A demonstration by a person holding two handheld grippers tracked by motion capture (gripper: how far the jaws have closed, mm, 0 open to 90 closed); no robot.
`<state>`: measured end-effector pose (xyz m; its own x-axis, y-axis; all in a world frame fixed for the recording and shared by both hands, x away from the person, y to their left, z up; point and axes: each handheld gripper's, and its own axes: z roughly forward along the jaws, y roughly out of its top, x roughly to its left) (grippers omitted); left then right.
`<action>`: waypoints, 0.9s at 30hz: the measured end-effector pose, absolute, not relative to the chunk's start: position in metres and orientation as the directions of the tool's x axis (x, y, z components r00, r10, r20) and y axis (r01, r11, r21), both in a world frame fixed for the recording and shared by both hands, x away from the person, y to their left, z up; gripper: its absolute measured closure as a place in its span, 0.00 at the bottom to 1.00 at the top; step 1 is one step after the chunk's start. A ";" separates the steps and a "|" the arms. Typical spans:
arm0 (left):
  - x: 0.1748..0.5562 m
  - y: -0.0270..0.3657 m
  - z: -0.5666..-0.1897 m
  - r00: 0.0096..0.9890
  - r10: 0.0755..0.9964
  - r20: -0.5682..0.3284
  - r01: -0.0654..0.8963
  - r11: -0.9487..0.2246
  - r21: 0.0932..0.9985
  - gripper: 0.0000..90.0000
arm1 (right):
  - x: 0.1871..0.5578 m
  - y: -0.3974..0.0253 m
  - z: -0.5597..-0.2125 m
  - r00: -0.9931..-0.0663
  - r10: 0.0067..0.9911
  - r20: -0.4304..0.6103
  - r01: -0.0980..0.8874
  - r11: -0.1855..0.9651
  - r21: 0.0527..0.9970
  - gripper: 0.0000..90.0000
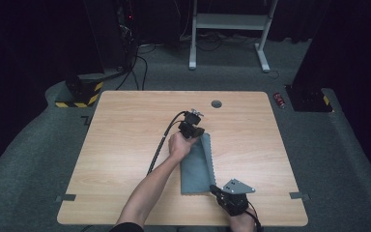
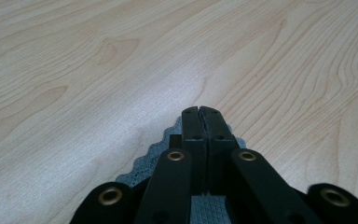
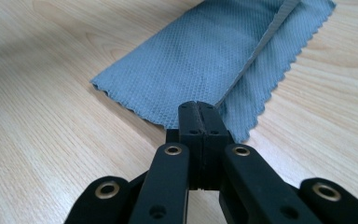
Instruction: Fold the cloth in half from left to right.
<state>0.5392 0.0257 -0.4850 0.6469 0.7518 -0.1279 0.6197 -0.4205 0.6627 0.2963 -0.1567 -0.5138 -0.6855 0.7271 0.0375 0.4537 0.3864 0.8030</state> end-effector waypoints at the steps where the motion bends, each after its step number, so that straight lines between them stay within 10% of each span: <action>1: 0.539 0.024 -0.485 0.647 0.753 -0.123 0.619 -0.423 0.662 0.99 | 0.296 -0.157 -0.514 -0.683 0.729 0.040 0.457 0.385 0.802 1.00; 23: 0.545 0.009 -0.499 0.654 0.750 -0.100 0.614 -0.450 0.649 0.98 | 0.303 -0.164 -0.520 -0.660 0.750 0.049 0.507 0.397 0.766 0.99; 27: 0.545 0.009 -0.498 0.650 0.753 -0.104 0.611 -0.437 0.660 0.85 | 0.304 -0.163 -0.520 -0.662 0.747 0.067 0.526 0.399 0.751 0.95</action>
